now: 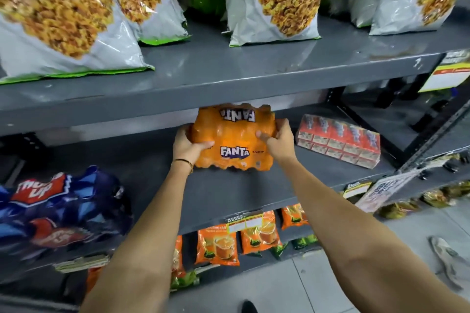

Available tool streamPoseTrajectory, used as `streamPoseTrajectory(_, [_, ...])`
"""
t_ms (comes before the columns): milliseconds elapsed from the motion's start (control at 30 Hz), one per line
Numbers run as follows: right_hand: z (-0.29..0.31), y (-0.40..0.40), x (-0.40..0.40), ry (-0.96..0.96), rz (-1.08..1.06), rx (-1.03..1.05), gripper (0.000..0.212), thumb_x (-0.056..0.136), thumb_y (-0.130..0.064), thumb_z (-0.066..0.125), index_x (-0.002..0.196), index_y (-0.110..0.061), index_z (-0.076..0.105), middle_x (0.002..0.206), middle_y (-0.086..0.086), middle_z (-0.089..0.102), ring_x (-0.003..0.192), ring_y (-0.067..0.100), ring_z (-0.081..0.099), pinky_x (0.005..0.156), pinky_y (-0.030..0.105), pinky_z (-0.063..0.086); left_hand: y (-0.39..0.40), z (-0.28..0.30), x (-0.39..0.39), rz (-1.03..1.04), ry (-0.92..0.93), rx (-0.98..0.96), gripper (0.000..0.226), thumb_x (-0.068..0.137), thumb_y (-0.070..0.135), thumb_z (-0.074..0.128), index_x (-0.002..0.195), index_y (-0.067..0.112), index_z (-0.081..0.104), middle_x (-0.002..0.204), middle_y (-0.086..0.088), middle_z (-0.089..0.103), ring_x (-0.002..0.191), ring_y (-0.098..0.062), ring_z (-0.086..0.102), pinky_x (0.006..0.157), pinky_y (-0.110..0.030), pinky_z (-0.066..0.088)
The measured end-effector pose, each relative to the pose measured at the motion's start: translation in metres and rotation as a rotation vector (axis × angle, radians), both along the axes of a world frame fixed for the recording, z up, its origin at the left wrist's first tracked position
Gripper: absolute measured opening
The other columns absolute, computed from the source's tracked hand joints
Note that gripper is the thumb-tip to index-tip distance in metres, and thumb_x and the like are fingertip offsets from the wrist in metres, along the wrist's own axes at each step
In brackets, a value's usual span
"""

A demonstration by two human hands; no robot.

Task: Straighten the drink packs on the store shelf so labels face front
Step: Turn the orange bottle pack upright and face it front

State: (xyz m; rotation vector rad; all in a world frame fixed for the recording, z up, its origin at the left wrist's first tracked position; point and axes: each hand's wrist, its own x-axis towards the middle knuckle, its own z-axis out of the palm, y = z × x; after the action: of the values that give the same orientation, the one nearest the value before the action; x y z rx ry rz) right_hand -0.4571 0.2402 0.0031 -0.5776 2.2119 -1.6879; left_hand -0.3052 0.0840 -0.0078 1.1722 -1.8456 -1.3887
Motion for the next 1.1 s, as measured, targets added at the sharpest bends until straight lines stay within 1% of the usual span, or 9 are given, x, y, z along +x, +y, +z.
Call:
streamPoseTrajectory(133, [-0.017,0.016,0.013,0.013,0.054,0.020,0.045,0.077,0.000,0.072,0.106,-0.014,0.040,0.110,0.010,0.054,0.099,0.024,0.055,0.074,0.030,0.050,0.030,-0.028,0.025,0.005,-0.088,-0.023,0.102,0.057,0.011,0.088,0.142,0.010,0.032,0.128,-0.014,0.056,0.117,-0.032,0.055,0.097,-0.047,0.047])
streamPoseTrajectory(267, [-0.020,0.030,0.012,-0.002,0.130,0.088,0.050,0.074,0.004,0.071,0.112,-0.012,0.044,0.119,0.012,0.055,0.107,0.025,0.056,0.087,0.039,0.052,0.034,-0.040,0.035,-0.102,-0.219,-0.048,0.116,0.061,0.011,0.086,0.151,0.014,0.013,0.139,-0.012,0.048,0.127,-0.033,0.048,0.104,-0.052,0.041])
streamPoseTrajectory(533, [0.007,0.027,0.050,0.041,-0.398,0.037,0.025,0.092,-0.018,0.051,0.112,-0.004,0.054,0.107,0.011,0.060,0.097,0.024,0.058,0.078,0.029,0.041,0.005,-0.003,0.024,0.009,-0.248,-0.028,0.066,0.086,-0.010,0.049,0.146,0.013,0.034,0.149,-0.012,0.040,0.136,-0.030,0.040,0.112,-0.042,0.036])
streamPoseTrajectory(667, [0.019,0.001,0.079,-0.134,-0.419,0.012,0.035,0.096,-0.021,0.040,0.120,0.002,0.048,0.126,0.021,0.051,0.111,0.037,0.055,0.089,0.040,0.043,0.018,0.027,-0.005,0.095,0.035,0.262,0.046,0.100,0.033,0.034,0.139,0.011,0.043,0.121,-0.013,0.060,0.119,-0.030,0.052,0.101,-0.037,0.041])
streamPoseTrajectory(767, [0.023,-0.009,0.077,-0.287,-0.405,-0.095,0.047,0.093,-0.024,0.039,0.130,0.004,0.042,0.135,0.022,0.045,0.119,0.038,0.049,0.098,0.044,0.040,0.022,0.033,-0.010,-0.003,-0.066,0.247,0.062,0.092,0.064,0.020,0.115,0.020,0.058,0.107,-0.012,0.061,0.108,-0.033,0.058,0.096,-0.041,0.045])
streamPoseTrajectory(867, [0.017,-0.009,0.059,-0.313,-0.220,-0.105,0.057,0.091,-0.028,0.043,0.142,-0.006,0.035,0.141,0.016,0.047,0.123,0.031,0.049,0.103,0.041,0.040,0.021,0.021,0.005,0.088,-0.150,-0.011,0.073,0.094,0.060,0.017,0.110,0.009,0.065,0.093,-0.011,0.064,0.085,-0.027,0.059,0.078,-0.032,0.044])
streamPoseTrajectory(933, [0.016,-0.007,0.048,-0.353,0.047,-0.084,0.062,0.090,-0.030,0.052,0.146,-0.016,0.030,0.141,0.011,0.050,0.123,0.028,0.052,0.105,0.041,0.041,0.017,0.009,0.017,0.061,-0.104,-0.033,0.077,0.095,0.057,0.015,0.081,0.004,0.069,0.079,-0.014,0.070,0.079,-0.030,0.064,0.084,-0.036,0.048])
streamPoseTrajectory(1000, [0.018,-0.012,0.039,-0.357,0.280,0.039,0.077,0.084,-0.037,0.066,0.148,-0.022,0.026,0.142,0.006,0.049,0.125,0.028,0.053,0.107,0.043,0.042,0.019,0.002,0.025,-0.083,-0.027,0.146,0.081,0.096,0.056,0.012,0.060,0.007,0.065,0.052,-0.005,0.069,0.063,-0.025,0.063,0.089,-0.039,0.047])
streamPoseTrajectory(1100, [0.031,-0.025,0.036,-0.285,0.475,0.262,0.104,0.064,-0.053,0.079,0.147,-0.024,0.025,0.141,0.005,0.050,0.122,0.028,0.055,0.104,0.044,0.044,0.037,0.000,0.035,-0.310,-0.060,0.404,0.086,0.093,0.061,0.006,0.070,0.004,0.066,0.051,-0.001,0.071,0.062,-0.020,0.067,0.080,-0.032,0.048])
